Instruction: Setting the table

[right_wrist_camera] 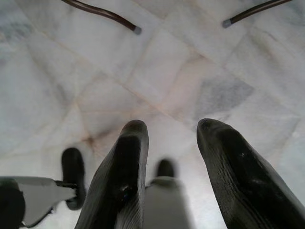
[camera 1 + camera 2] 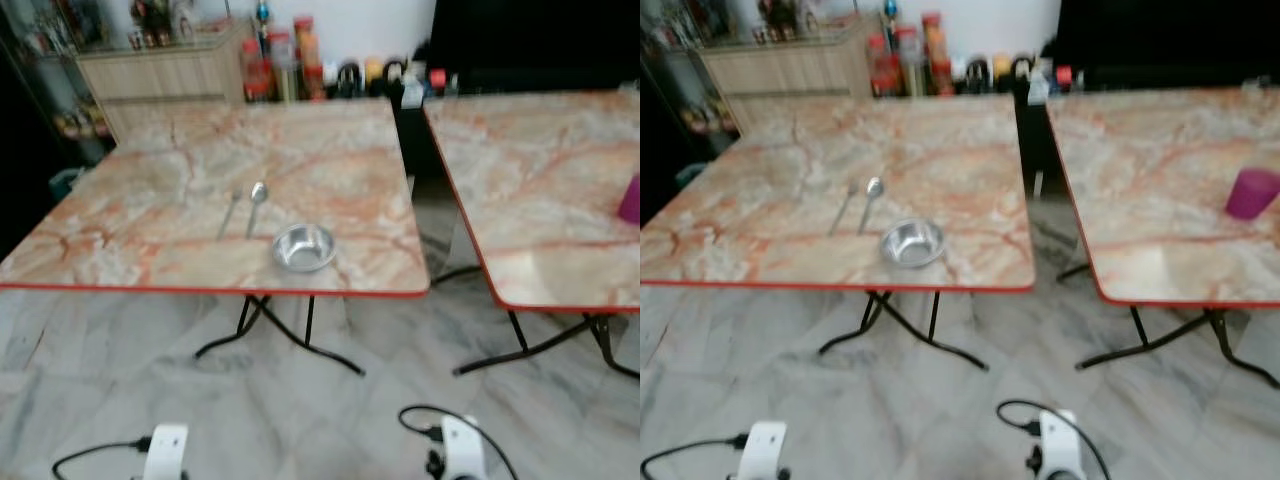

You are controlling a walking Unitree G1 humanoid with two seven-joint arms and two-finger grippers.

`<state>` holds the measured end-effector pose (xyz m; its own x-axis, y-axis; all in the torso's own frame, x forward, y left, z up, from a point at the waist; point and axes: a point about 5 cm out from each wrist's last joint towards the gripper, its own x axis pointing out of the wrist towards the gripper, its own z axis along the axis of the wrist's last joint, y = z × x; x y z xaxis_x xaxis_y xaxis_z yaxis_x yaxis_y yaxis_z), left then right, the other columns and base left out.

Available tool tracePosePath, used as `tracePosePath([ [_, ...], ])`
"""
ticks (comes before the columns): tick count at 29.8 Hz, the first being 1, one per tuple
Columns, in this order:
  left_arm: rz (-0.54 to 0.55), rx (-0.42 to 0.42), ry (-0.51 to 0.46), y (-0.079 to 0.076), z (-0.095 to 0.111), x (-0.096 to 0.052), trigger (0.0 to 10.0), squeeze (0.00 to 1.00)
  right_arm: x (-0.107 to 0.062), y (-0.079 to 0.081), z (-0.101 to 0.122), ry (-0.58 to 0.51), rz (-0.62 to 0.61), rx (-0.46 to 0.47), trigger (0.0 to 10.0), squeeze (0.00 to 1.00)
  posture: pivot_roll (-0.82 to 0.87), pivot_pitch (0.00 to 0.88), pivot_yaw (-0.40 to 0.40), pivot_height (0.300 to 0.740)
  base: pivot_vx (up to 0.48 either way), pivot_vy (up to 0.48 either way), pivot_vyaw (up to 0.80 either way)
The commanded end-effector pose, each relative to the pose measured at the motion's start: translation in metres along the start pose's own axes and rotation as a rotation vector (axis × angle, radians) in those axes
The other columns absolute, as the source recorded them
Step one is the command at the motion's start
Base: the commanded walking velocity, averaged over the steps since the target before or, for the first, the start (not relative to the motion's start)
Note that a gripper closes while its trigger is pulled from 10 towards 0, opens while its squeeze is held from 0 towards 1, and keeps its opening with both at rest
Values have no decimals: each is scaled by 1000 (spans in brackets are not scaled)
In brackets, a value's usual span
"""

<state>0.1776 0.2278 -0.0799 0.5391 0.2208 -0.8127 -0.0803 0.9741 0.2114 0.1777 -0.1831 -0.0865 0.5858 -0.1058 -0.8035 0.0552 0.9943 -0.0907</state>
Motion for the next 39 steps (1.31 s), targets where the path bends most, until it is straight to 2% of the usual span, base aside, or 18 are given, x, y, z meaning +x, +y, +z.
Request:
tracePosePath([
  [1, -5, 9, -15, -4, 6, 1, 10000, 0, 0, -8, 2, -6, -20, -3, 10000, 0, 18, 0, 69, 740, 0, 315, 0],
  [12, -5, 10, -19, -6, 6, 1, 10000, 0, 1, -8, 5, -16, -15, -15, 10000, 0, 21, 0, 63, 740, 0, 0, 0],
  [24, -13, -29, -51, -8, 12, 1, 10000, 0, 1, -8, 8, -31, -12, -19, 10000, 0, 23, 0, 63, 740, 0, 0, 0],
  [32, -20, -23, -48, -10, 10, 1, 10000, 0, 2, -12, 23, -115, 9, -42, 10000, 0, 16, 0, 66, 740, 0, 0, 0],
  [39, -19, -29, -47, -12, 9, 0, 10000, 0, 2, -14, 52, -269, 31, -84, 10000, 0, 8, 0, 56, 740, 0, 0, 0],
])
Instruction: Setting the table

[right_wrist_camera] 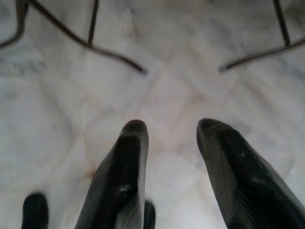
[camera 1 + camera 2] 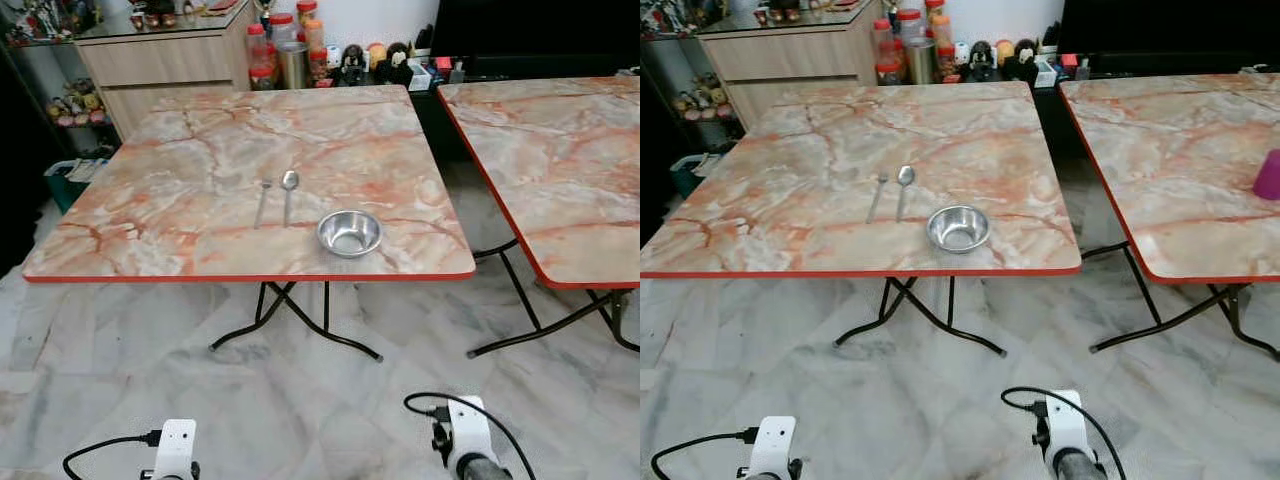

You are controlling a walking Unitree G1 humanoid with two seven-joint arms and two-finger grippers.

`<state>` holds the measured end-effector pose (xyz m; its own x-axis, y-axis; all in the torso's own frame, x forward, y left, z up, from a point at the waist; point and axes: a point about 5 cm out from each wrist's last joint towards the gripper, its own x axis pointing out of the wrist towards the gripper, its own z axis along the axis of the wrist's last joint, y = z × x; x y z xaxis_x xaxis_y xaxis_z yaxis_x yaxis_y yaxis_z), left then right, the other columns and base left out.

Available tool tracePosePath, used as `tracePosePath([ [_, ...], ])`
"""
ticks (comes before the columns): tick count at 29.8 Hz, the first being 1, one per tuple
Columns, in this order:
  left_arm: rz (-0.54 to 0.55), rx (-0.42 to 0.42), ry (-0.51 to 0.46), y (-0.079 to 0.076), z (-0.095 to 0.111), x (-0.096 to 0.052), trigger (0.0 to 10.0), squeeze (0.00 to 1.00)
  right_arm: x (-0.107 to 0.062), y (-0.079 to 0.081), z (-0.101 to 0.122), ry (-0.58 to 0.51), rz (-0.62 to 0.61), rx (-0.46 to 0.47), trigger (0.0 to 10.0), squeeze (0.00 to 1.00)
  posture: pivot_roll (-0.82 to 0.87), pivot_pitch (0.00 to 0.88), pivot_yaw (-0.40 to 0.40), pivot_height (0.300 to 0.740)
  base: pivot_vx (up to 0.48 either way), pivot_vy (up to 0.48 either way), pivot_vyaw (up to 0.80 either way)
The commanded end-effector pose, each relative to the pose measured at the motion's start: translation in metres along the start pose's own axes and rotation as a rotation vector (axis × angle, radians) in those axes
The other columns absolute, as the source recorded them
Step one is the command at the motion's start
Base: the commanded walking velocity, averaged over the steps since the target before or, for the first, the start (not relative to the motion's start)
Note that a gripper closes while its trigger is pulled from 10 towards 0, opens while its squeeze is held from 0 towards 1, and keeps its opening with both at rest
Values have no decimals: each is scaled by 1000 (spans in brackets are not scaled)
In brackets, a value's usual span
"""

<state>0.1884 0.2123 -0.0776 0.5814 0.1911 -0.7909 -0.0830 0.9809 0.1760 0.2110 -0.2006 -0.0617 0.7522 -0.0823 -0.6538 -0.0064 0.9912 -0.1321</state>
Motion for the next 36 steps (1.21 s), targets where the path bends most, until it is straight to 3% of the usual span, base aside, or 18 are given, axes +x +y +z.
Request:
tracePosePath([
  [1, 9, -6, 1, 3, -2, 0, 10000, 0, 3, 3, 11, -48, 20, -9, 10000, 0, 8, 0, 56, 740, 0, 0, 0],
  [7, -12, 7, -24, -2, 1, 0, 10000, 0, -1, 4, -9, 71, 12, -38, 10000, 0, 6, 0, 56, 740, 0, 0, 0],
  [10, -31, -7, -107, -6, 22, 2, 10000, 0, -10, 3, -35, 183, -1, -16, 10000, 0, 18, 0, 51, 740, 0, 0, 0],
  [16, -48, -39, -169, -9, 39, 3, 10000, 0, -16, 2, -50, 250, -12, -14, 10000, 0, 28, 0, 49, 740, 0, 0, 0],
  [17, -54, -12, -153, -10, 40, 3, 10000, 0, -15, 3, -48, 241, -14, 12, 10000, 0, 18, 0, 51, 740, 0, 0, 0],
  [24, -61, 78, -61, -11, 15, 1, 10000, 0, -12, 2, -42, 230, -31, 40, 10000, 0, -8, 0, 65, 740, 0, 0, 0],
  [29, 6, -11, 18, 5, -11, -2, 10000, 0, -13, 4, -44, 249, -20, 36, 10000, 0, 17, 0, 47, 740, 0, 0, -89],
  [36, 32, -34, 23, 11, -16, -3, 10000, 0, -12, 5, -43, 247, -33, 37, 10000, 0, 20, 0, 40, 740, 146, 0, -129],
])
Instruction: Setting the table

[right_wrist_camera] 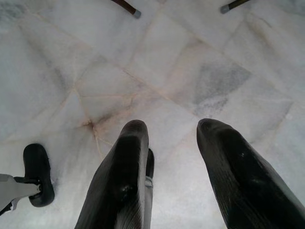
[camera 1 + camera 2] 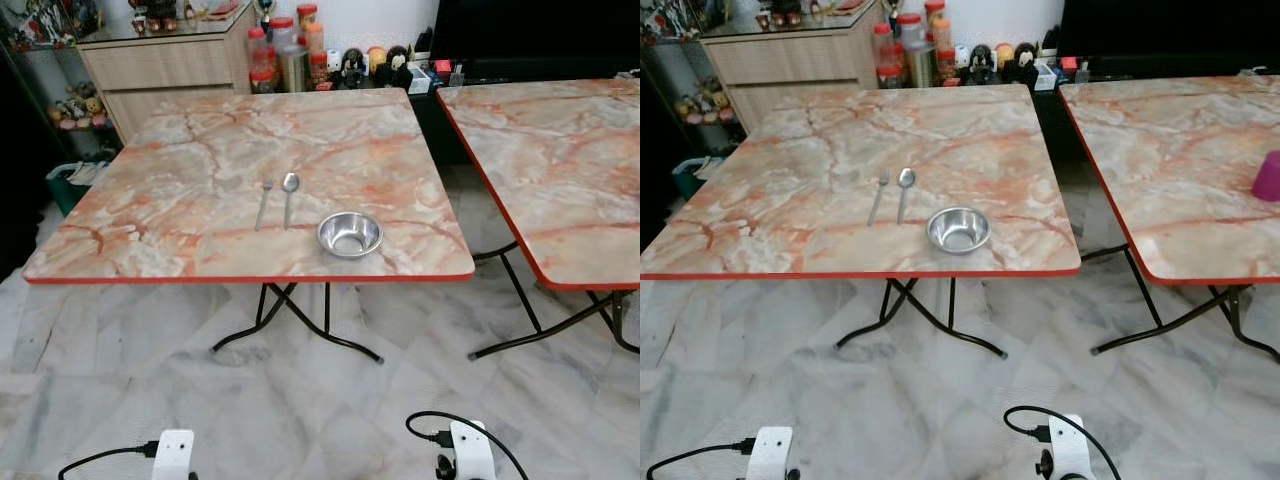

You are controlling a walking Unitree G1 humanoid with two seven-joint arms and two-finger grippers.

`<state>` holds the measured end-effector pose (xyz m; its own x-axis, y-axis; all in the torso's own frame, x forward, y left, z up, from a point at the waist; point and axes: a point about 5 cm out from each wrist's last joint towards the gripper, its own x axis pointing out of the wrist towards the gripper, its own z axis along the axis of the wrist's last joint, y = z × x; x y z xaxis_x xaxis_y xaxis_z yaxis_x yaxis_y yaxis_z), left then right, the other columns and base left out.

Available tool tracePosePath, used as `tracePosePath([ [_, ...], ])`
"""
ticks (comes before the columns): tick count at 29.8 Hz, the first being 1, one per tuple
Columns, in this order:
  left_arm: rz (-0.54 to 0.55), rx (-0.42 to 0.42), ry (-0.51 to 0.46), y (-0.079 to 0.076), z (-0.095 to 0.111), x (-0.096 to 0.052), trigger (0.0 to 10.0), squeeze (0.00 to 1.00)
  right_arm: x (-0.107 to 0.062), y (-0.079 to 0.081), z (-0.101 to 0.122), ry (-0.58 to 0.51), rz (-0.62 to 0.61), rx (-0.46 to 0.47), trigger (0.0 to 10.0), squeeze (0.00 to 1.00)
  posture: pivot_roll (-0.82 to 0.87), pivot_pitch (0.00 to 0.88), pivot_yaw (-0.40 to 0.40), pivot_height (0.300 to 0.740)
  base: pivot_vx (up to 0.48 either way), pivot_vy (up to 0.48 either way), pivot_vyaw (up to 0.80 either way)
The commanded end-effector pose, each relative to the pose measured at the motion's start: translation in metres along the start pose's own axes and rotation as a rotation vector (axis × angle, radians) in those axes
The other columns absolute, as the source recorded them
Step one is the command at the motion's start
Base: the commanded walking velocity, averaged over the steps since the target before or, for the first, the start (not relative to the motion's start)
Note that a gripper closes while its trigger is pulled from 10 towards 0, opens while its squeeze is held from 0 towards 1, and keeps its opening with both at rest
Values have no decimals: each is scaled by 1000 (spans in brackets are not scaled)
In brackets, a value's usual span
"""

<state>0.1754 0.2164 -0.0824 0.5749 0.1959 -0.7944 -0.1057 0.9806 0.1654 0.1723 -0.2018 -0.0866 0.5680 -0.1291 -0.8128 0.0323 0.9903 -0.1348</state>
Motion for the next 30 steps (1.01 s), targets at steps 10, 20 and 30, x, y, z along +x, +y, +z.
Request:
tracePosePath([
  [10, 3, 22, -12, 2, 10, 2, 10000, 0, 2, 6, 9, -18, 5, 46, 10000, 0, 13, 0, 46, 740, 297, 0, -119],
  [20, 3, 23, -18, 2, 12, 2, 10000, 0, 2, 4, 9, -22, -3, 35, 10000, 0, 19, 0, 45, 740, 315, 0, -67],
  [30, 6, 23, -10, 3, 10, 2, 10000, 0, 2, 6, 11, -22, 3, 29, 10000, 0, 24, 0, 43, 740, 323, 0, 0],
])
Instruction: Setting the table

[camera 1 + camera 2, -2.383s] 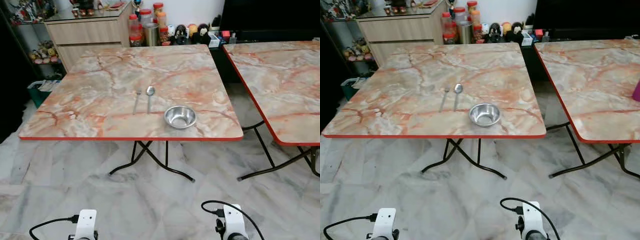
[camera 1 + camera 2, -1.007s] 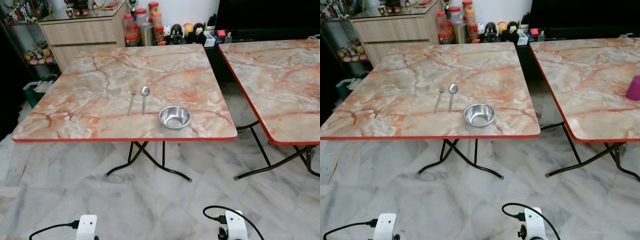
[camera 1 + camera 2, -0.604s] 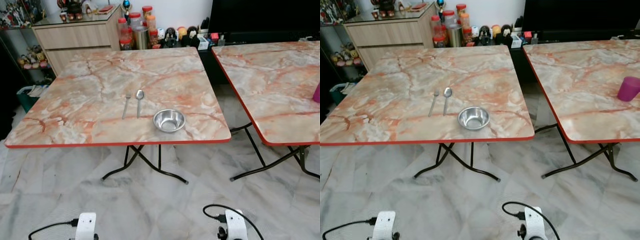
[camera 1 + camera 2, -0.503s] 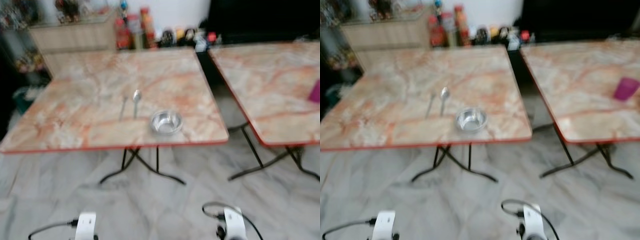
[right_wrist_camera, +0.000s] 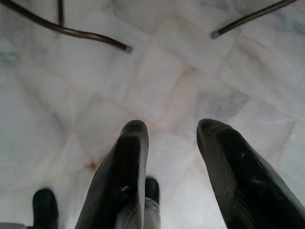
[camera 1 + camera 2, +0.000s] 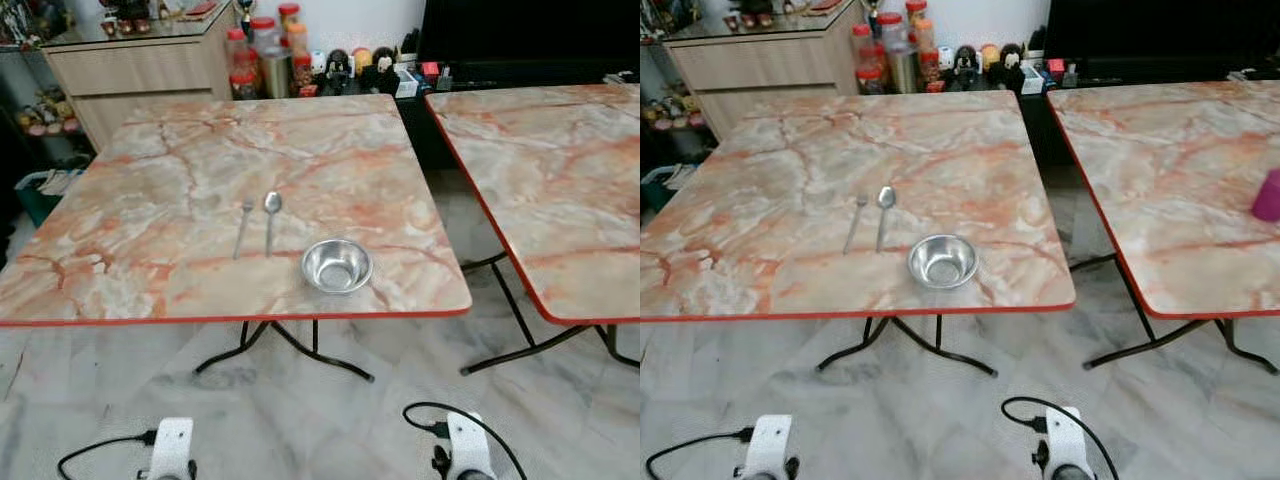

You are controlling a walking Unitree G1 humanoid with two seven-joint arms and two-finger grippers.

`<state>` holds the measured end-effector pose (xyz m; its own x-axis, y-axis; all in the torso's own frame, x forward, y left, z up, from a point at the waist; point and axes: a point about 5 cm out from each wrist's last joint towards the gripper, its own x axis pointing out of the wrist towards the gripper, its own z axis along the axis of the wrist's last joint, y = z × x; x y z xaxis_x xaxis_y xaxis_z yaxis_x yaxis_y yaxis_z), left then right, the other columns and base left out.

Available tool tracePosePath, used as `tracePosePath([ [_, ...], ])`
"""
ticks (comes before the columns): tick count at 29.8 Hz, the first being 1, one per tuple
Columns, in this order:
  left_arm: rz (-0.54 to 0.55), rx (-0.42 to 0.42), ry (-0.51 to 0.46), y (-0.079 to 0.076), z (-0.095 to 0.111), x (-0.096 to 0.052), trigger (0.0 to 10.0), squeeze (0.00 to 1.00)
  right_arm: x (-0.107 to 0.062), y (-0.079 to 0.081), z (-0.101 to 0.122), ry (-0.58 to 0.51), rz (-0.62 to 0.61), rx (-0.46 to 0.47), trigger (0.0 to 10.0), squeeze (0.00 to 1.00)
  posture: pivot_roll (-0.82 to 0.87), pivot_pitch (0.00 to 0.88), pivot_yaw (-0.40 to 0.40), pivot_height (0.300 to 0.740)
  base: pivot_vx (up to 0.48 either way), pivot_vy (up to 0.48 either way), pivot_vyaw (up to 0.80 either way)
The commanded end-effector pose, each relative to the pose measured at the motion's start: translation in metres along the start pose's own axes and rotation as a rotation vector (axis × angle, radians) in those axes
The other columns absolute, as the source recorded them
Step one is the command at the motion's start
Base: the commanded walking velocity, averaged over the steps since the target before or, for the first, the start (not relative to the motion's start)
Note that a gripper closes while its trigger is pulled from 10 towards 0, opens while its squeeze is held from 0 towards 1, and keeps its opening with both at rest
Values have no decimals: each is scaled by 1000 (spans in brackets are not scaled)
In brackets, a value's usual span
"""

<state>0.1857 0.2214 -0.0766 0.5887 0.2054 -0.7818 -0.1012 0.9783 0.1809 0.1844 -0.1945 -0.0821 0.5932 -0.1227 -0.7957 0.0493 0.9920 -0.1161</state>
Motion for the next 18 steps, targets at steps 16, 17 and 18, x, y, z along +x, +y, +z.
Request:
tracePosePath([
  [16, -13, 9, 15, -4, -5, -1, 10000, 0, 0, 1, -2, 12, 14, -31, 10000, 0, 31, 0, 40, 740, 282, 0, 0],
  [17, -8, 1, 18, -4, -6, -1, 10000, 0, 0, 1, -2, 12, 15, -32, 10000, 0, 33, 0, 39, 740, 0, 0, 0],
  [18, 0, -13, 22, -3, -8, -1, 10000, 0, 0, 2, -2, 12, 15, -33, 10000, 0, 34, 0, 39, 740, 0, 0, 0],
])
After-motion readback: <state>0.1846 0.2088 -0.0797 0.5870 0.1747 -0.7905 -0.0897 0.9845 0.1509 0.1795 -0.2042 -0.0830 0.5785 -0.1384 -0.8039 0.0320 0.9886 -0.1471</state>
